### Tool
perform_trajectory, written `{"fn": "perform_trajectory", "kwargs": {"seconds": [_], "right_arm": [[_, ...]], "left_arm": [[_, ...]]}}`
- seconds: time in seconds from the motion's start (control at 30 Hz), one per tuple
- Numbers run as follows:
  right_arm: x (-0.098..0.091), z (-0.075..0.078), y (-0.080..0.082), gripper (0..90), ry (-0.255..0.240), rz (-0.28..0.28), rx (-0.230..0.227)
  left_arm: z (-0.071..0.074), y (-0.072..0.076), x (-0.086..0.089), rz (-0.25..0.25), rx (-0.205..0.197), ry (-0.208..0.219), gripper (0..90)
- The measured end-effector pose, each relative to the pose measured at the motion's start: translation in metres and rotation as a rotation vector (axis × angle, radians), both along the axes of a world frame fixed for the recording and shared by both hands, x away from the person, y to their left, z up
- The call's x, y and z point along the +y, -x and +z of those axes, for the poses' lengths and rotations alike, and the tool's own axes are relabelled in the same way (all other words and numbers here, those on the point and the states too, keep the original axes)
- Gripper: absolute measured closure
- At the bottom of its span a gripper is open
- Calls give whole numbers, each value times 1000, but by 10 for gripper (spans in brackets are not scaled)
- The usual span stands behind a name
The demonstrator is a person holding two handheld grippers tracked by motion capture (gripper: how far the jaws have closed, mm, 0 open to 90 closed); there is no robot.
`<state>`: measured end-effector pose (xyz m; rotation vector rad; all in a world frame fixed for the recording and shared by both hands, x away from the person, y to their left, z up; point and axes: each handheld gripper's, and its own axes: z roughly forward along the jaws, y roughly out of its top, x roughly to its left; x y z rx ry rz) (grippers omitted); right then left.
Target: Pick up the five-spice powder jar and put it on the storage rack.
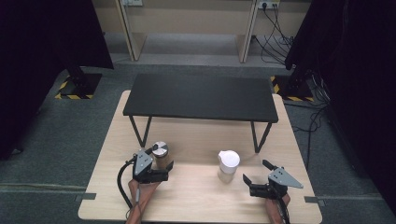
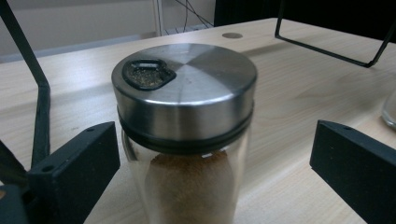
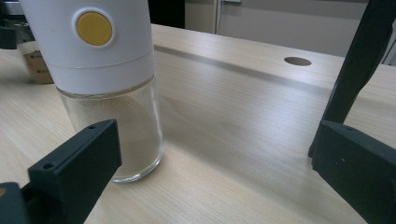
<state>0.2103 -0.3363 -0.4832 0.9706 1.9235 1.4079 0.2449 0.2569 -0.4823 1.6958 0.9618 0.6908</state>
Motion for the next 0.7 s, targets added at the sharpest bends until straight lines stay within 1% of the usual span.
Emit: {"fn": "perform_trajectory", "kwargs": {"seconds": [0.03, 0.13, 0.17, 0.23, 0.3, 0.43, 0.47, 0.57, 0.6, 0.7], "right_arm": [[0, 0, 0, 14, -4, 2, -1], [0, 0, 0, 14, -5, 1, -1], [0, 0, 0, 14, -4, 2, -1], [0, 0, -1, 14, 0, 5, -2], [0, 0, -1, 14, 1, 5, -2], [0, 0, -1, 14, 1, 5, -1], [0, 0, -1, 14, 1, 5, -2], [-1, 0, -1, 14, -3, 8, -1], [-1, 0, -1, 14, -3, 7, -2], [-1, 0, -1, 14, -3, 7, -2]], "left_arm": [[0, -3, 1, 4, 2, 5, 18], [0, -4, 1, 7, 2, 12, 44], [1, -6, 0, 13, 9, 6, 49], [1, -6, -1, 21, 10, -2, 56], [1, -7, -1, 29, 9, 9, 65], [1, -7, -4, 31, 7, 0, 92], [2, -7, -6, 41, 8, -6, 97], [0, -6, -7, 52, 4, 3, 121], [-1, -6, -7, 54, 7, 13, 125], [-1, -8, -9, 60, 18, 12, 131]]}}
